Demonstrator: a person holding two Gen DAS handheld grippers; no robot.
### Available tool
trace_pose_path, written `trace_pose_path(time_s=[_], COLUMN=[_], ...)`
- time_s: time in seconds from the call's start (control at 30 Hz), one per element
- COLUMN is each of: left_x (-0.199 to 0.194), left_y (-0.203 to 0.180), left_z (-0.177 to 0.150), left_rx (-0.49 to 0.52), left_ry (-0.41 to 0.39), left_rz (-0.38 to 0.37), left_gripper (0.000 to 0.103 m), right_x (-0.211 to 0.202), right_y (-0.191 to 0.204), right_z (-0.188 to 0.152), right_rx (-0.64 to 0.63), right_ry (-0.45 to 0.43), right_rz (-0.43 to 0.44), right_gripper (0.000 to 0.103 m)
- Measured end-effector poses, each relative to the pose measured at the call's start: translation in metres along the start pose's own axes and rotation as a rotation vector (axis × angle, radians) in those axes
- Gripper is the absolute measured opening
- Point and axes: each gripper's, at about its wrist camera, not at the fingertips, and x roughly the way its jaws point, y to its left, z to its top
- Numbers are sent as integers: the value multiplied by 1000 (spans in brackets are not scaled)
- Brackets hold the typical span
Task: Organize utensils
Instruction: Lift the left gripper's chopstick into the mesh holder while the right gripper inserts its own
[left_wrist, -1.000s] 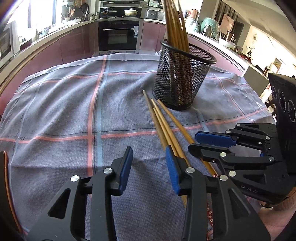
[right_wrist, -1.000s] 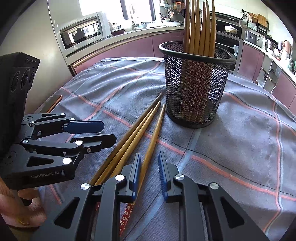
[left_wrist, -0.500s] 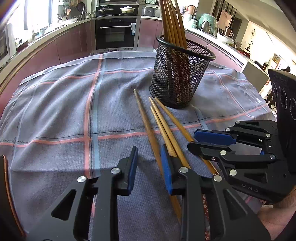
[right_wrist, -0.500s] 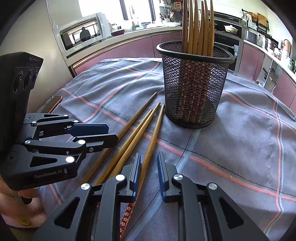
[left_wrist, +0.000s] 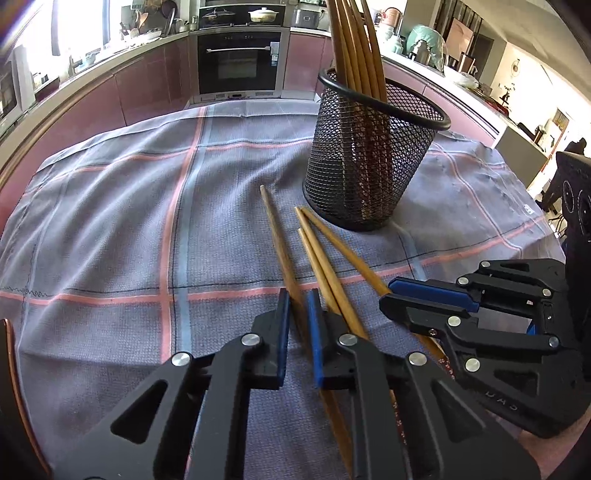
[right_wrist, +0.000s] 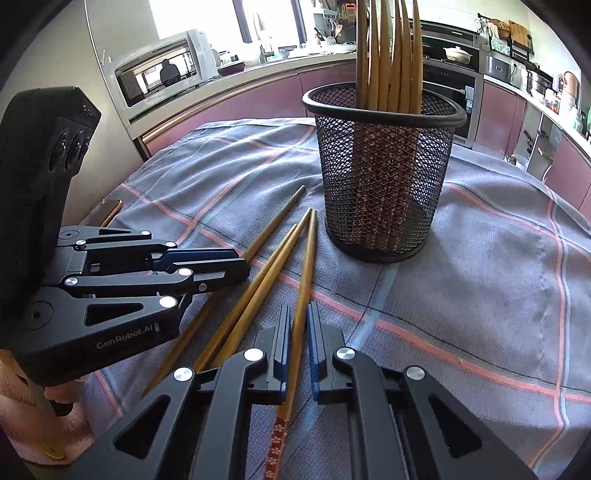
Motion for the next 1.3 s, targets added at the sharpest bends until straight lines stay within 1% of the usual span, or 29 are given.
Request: trace_pose_path(time_s=[0.27,0.43,0.53,0.63,0.87,1.2,1.3], left_x=[-9,-27,-40,-55,-90,-139,-148], left_y=[5,11,14,16,17,13,12], left_z=[-1,1,4,8,19,42,48], left_rx=[-29,-42,-50,-56,-57,-41,-46], left_ry=[-17,-54,-77,-109,-191,-321,-349], left_rz=[-10,-37,-67,-91,-146,-205,-206], left_gripper=[9,8,8,8,8,8,8], right_x=[-14,-25,-34,-44,-67,-97,-107], right_y=[-7,-9,-9,-10,-12,-16,-19], right_z=[1,2,4,8,21,41,49], right_rx=[11,15,17,21,17,2,-2], right_ry=[-30,-57,-82,-108,-190,-308,-342], right_rz=[29,81,94,126,142,112,104], right_gripper=[6,6,6,6,6,6,6])
